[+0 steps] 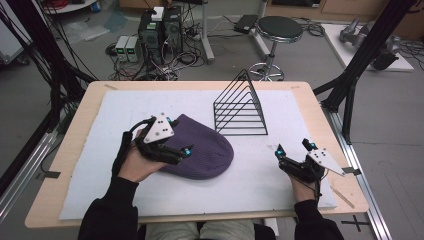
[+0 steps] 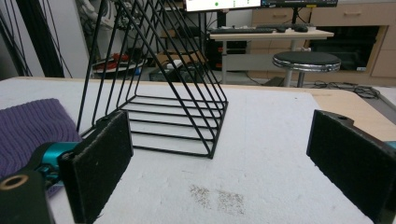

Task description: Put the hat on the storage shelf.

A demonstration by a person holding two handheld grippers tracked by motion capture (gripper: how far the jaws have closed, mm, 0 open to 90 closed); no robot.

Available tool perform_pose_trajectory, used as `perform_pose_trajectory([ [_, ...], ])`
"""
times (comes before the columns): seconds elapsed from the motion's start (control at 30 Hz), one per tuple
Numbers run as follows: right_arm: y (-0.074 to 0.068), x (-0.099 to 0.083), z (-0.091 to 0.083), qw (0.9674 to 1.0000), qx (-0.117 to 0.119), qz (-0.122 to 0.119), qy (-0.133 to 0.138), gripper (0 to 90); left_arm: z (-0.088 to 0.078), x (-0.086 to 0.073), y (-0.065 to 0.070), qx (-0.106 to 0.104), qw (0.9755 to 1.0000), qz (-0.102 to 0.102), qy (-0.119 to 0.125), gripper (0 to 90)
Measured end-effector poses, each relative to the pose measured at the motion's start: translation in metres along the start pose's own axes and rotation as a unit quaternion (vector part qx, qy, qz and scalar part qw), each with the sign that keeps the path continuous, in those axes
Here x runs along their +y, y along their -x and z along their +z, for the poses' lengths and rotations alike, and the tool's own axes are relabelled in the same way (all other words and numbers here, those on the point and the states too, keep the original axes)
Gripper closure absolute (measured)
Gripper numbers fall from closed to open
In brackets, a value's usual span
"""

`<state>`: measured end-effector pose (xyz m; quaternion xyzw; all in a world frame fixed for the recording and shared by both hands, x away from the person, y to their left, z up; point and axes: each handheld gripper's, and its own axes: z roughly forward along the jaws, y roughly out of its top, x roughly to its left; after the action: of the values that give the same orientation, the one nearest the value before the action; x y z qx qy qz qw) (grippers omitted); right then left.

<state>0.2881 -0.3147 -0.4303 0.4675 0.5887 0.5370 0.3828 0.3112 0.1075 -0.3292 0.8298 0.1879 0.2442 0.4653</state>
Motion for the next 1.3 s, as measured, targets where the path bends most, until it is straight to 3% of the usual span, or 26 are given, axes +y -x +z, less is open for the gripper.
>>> perform_pose_trajectory([
  [0.13, -0.001, 0.0, 0.0, 1.0, 0.003, 0.0, 0.001, 6.1, 0.015, 0.001, 0.007, -0.011, 0.9996, 0.01, -0.025, 17.5],
  [0.5, -0.002, 0.0, 0.0, 1.0, 0.008, 0.002, -0.001, 6.1, 0.048, 0.003, 0.029, -0.038, 0.9968, 0.031, -0.063, 17.8],
  [0.7, -0.004, 0.0, 0.001, 0.9999, 0.014, 0.0, -0.001, 6.1, 0.061, -0.002, 0.036, -0.044, 0.9922, 0.048, -0.107, 18.0],
  [0.83, -0.004, 0.0, 0.001, 0.9999, 0.013, 0.003, -0.002, 6.1, 0.068, -0.006, 0.041, -0.053, 0.9922, 0.045, -0.104, 19.2],
  [1.1, -0.001, 0.001, 0.0, 0.9999, 0.008, 0.008, 0.0, 6.1, 0.087, -0.018, 0.051, -0.067, 0.9891, 0.039, -0.125, 19.2],
  [1.23, -0.002, 0.001, 0.0, 0.9999, 0.01, 0.009, 0.0, 6.1, 0.093, -0.021, 0.054, -0.072, 0.9861, 0.048, -0.142, 19.2],
  [1.3, -0.002, 0.001, 0.001, 0.9999, 0.011, 0.007, 0.0, 6.1, 0.095, -0.022, 0.055, -0.074, 0.986, 0.047, -0.142, 19.2],
])
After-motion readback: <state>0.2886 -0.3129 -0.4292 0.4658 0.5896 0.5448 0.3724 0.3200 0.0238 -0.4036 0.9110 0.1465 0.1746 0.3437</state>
